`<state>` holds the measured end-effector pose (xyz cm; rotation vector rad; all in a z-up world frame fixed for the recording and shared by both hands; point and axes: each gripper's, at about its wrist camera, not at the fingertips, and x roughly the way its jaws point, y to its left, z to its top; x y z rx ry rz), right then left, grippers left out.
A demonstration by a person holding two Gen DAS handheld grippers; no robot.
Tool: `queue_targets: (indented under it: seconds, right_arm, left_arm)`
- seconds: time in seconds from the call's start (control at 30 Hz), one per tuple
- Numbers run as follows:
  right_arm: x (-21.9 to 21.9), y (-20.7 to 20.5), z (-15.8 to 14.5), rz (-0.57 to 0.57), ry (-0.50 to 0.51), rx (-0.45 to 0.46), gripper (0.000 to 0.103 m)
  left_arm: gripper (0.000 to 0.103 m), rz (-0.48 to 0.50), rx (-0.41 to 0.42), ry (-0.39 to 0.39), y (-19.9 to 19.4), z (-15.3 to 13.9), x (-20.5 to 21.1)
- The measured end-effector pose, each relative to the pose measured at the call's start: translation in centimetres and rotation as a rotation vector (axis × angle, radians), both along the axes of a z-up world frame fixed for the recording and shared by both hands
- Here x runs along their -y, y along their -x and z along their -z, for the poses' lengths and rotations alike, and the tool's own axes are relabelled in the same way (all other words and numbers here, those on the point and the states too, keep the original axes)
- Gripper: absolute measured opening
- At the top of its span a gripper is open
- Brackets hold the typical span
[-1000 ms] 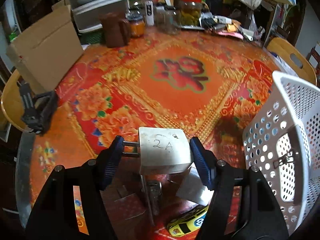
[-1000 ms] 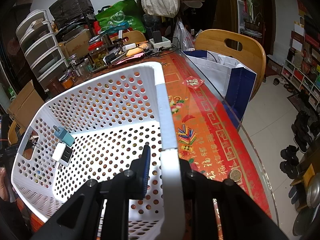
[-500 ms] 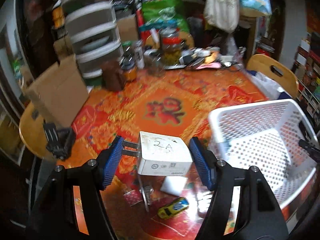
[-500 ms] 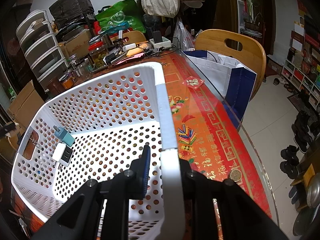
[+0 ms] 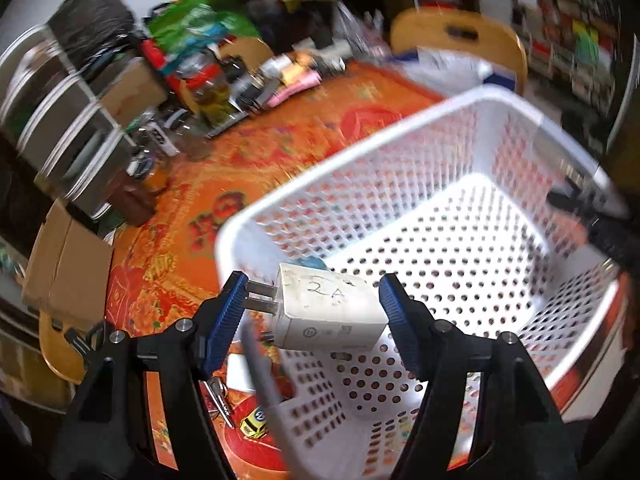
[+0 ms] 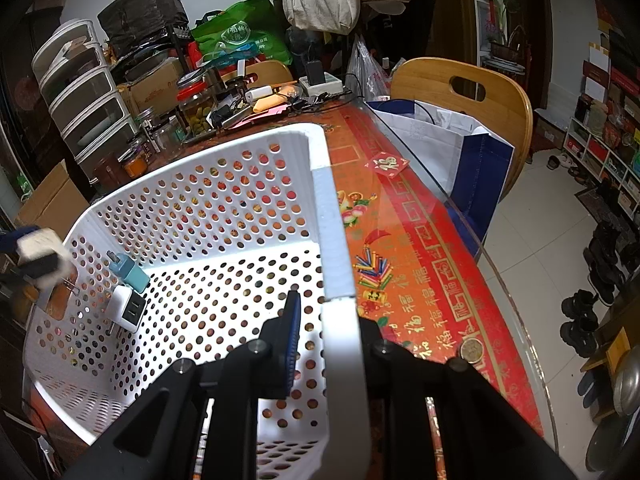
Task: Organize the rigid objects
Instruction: 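Carry the printed white charger into the basket and open the left tool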
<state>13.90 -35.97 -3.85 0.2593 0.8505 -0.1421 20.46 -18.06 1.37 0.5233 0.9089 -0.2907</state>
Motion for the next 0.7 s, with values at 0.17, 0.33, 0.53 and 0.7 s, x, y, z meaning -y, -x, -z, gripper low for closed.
queue_targets:
  seconds: [0.17, 0.33, 0.53, 0.7]
  right_arm:
    - [0.1, 0.0, 0.0, -0.004, -0.01, 0.004, 0.02]
    - [0.1, -0.1, 0.0, -0.008, -0.014, 0.007, 0.021]
    - [0.1, 0.1, 0.1, -0.01, -0.015, 0.01, 0.022]
    - [0.0, 0.1, 0.2, -0.008, -0.015, 0.007, 0.022]
  left_arm:
    - [0.066, 0.016, -0.116, -0.066, -1.4, 3.8, 1.9]
    - [0.066, 0.001, -0.194, -0.094, -2.4, 6.2, 1.6]
    - [0.066, 0.014, -0.229, -0.149, -2.6, 7.4, 2.0]
    - [0.069, 0.009, -0.253, -0.124, -2.9, 7.5, 1.6]
